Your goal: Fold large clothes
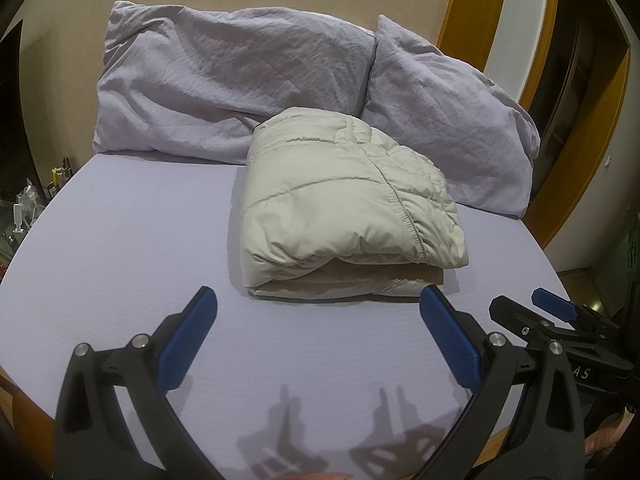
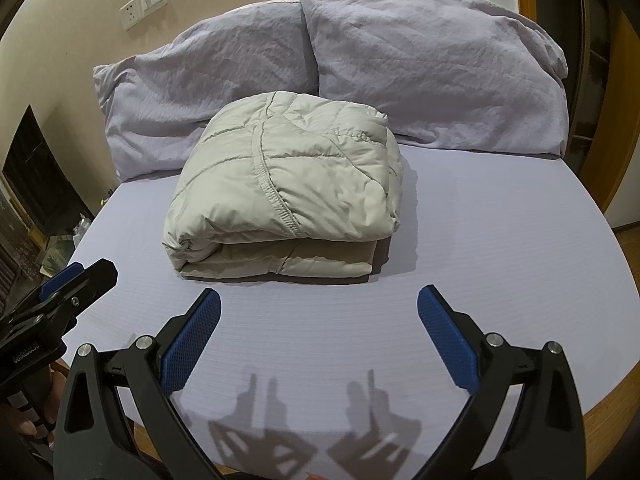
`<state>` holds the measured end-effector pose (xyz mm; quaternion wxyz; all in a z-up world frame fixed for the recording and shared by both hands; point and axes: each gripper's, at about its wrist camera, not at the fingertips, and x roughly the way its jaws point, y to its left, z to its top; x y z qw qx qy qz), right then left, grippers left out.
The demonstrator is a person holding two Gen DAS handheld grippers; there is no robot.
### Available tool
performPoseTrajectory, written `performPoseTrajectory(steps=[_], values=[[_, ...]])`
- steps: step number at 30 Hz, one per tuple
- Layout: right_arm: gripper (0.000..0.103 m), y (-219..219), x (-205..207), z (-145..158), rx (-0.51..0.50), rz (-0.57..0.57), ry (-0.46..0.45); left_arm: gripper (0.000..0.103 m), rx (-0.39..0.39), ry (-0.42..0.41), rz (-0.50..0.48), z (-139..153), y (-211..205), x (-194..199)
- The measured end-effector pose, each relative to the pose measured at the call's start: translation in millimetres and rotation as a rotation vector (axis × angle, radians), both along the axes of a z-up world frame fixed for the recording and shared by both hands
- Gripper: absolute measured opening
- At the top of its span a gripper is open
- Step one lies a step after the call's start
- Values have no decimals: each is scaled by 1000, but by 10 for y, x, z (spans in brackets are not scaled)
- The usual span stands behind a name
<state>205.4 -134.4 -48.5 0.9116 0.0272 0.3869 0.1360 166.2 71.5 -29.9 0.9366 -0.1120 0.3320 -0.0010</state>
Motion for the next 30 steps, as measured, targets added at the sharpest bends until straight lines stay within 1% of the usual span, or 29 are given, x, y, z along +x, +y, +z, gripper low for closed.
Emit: performPoseTrajectory(steps=[30], values=[[100, -5, 15, 0, 1, 3, 1, 101, 1, 5, -3, -36, 34, 19]])
